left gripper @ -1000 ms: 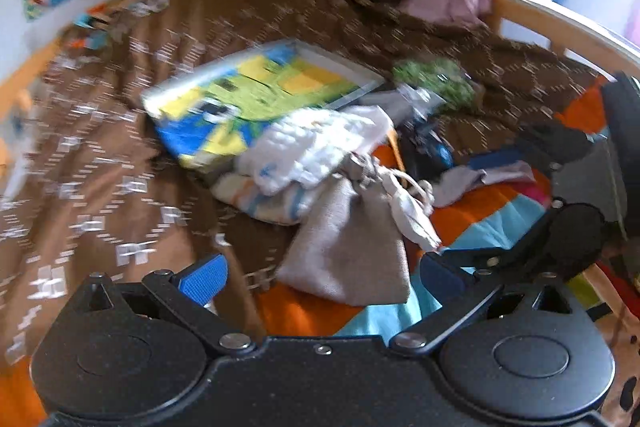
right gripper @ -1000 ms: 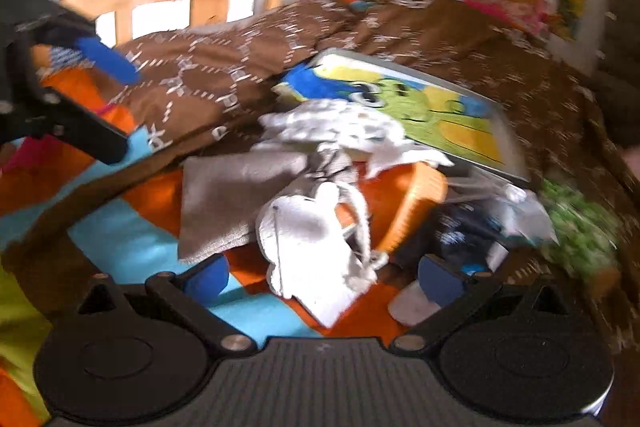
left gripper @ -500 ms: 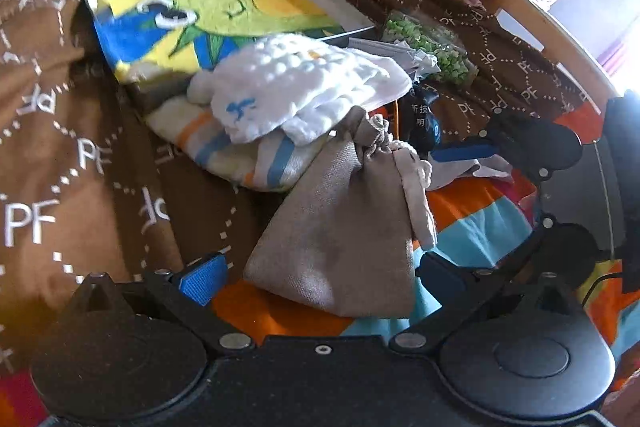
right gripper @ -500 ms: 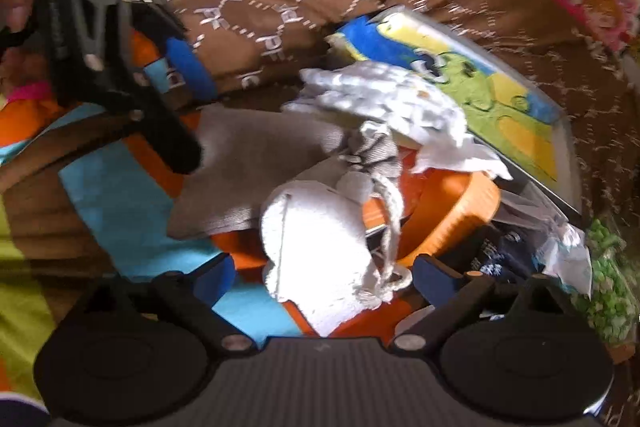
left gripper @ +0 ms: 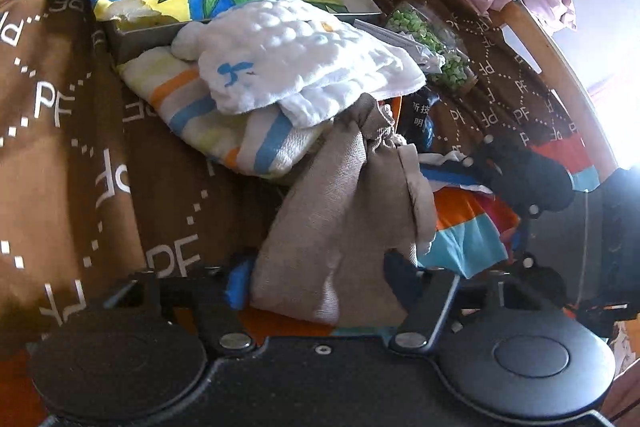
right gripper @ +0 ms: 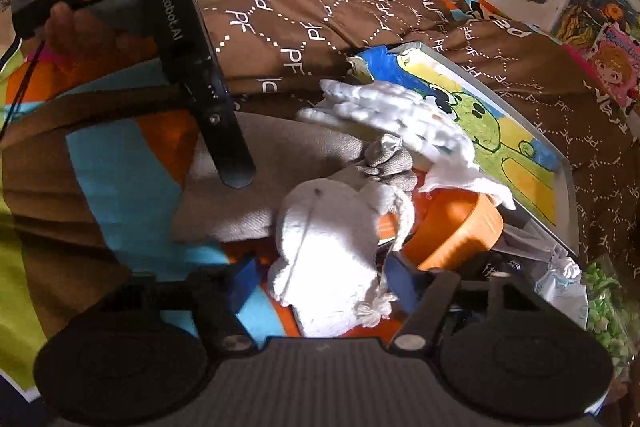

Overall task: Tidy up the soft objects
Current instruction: 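Grasp the grey drawstring pouch with left gripper while right gripper grasps the white plush toy, then carry the grey pouch and white plush toy into the metal tray and release both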

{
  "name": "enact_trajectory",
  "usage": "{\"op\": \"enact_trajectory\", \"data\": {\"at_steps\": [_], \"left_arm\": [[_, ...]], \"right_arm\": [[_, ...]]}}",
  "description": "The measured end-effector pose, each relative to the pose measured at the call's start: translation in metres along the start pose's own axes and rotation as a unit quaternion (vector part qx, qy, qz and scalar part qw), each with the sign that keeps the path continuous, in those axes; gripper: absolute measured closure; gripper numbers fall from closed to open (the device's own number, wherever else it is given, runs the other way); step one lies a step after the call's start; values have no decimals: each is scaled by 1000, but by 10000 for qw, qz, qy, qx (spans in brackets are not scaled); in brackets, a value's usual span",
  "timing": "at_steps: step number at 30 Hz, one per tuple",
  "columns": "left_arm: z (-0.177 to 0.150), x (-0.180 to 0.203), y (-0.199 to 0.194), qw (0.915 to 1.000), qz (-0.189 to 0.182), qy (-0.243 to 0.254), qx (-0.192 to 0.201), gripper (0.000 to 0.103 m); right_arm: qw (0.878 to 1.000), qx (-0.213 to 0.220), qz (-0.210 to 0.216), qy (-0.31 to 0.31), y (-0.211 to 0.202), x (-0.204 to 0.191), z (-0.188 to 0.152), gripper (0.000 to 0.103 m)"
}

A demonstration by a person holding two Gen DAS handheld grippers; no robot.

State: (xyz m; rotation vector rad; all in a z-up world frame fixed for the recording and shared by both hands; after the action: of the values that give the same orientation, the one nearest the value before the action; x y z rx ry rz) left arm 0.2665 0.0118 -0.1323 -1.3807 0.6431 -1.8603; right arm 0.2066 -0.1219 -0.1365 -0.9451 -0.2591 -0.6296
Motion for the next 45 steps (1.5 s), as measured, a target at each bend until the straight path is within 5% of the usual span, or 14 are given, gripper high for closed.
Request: {"op": "enact_trajectory", "data": {"at_steps": [3,8,15,24,33,45], "left_arm": [[-2,0,1,9998,-62,-194,-71,65],[-9,0,-1,9992,-171,-365,-61,84],[-17,5,0,9982,-112,-586,105,88],[-24,43,-22,9987,124,367,333,97],[-38,70,-39,9960,-835,313,-37,98],[9,133,-80,9766,-1964,713,516,98]], "right_arm": [[9999,48,-2,165,-1,8,-3,45],[9989,104,-2,460,-18,18,-18,47],[9946,142,94,1020,-38,31,-33,47],[9924,361,22,1174,-74,46,-30,47],[9894,733,-553,1122,-104,70,-27,47],[9673,993,-1363,1893,-113,161,-20,47]]}}
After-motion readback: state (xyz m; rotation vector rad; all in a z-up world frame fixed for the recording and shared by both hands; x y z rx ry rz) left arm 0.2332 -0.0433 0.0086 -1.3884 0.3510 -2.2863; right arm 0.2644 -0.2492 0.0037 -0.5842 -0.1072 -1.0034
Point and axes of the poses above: each gripper's, at about its wrist camera, not at the fingertips, and y roughly the way its jaws point, x to its right, z to its top, the point moved 7 cm from there along y, roughly the way its jaws point, and after that the axes turned 13 degrees about -y, right-handed, at the moved point
